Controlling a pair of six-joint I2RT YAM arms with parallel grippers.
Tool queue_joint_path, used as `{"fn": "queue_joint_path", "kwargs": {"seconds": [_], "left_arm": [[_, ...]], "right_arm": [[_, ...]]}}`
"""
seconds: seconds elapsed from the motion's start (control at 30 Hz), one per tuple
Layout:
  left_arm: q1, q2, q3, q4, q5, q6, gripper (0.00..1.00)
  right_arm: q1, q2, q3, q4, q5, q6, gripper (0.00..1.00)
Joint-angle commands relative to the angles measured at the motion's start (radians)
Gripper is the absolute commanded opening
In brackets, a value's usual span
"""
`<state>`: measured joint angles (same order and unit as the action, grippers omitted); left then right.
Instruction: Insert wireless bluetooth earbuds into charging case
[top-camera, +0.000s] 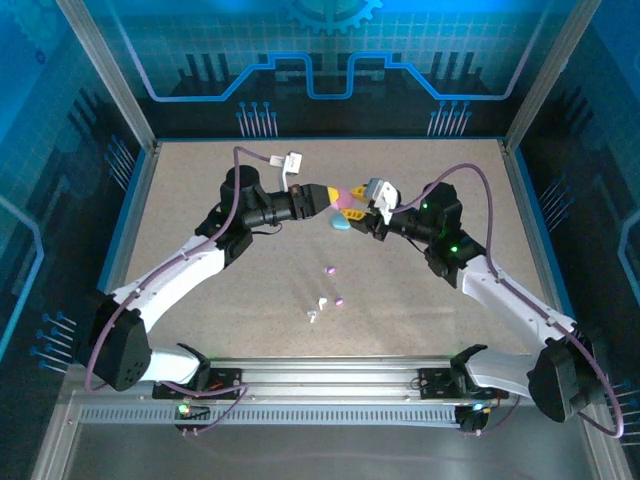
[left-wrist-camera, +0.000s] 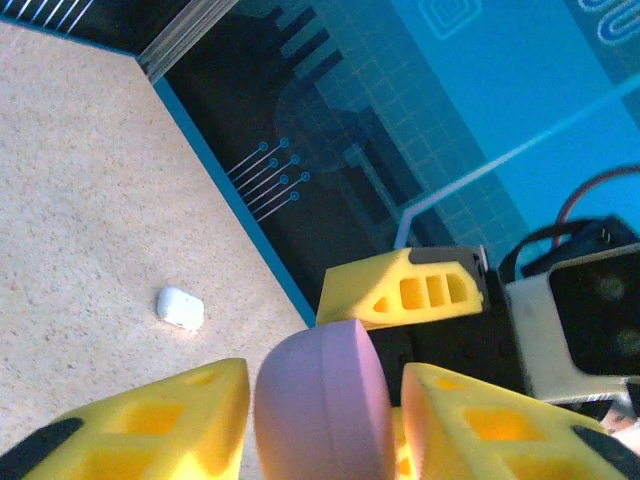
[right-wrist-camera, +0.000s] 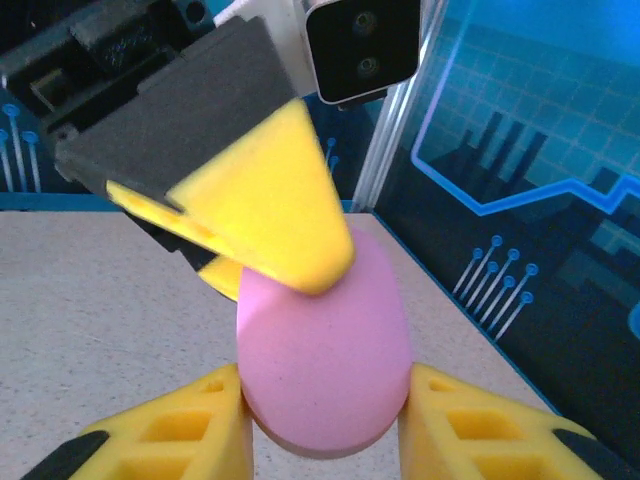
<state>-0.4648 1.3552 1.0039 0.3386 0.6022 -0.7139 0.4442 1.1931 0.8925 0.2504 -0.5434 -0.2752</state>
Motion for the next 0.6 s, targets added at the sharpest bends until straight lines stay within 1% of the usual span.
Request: {"fn": "queue_joint_path", "kwargs": {"seconds": [0.0, 0.03, 0.1, 0.2, 0.27, 0.37, 0.57], "left_arm": [[-0.007, -0.053, -0.027, 0.006, 0.024, 0.227, 0.53], [-0.007, -0.060, -0.033, 0.013, 0.034, 0.283, 0.57], [-0.007, -0.072, -0.049, 0.033, 0.059, 0.381, 0.61], [-0.007, -0.086, -0.080, 0.090, 0.096, 0.501, 0.65], [-0.006, -0.092, -0.106, 0.138, 0.117, 0.563, 0.66], [-0.007, -0.090, -0.125, 0.195, 0.158, 0.637, 0.65], [-0.007, -0.090, -0.114, 0.159, 0.208, 0.752, 0.58]], "right_arm": [[-0.027, 0.023, 0.070, -0.097, -0.156, 0.040, 0.36], [-0.029, 0.031, 0.085, -0.123, -0.182, 0.045, 0.36], [-0.037, 0.048, 0.116, -0.168, -0.232, 0.050, 0.36], [-0.048, 0.076, 0.161, -0.239, -0.298, 0.060, 0.36], [-0.054, 0.093, 0.193, -0.290, -0.328, 0.067, 0.36], [-0.062, 0.117, 0.236, -0.351, -0.367, 0.070, 0.36], [-0.067, 0.160, 0.304, -0.456, -0.424, 0.041, 0.35]]}}
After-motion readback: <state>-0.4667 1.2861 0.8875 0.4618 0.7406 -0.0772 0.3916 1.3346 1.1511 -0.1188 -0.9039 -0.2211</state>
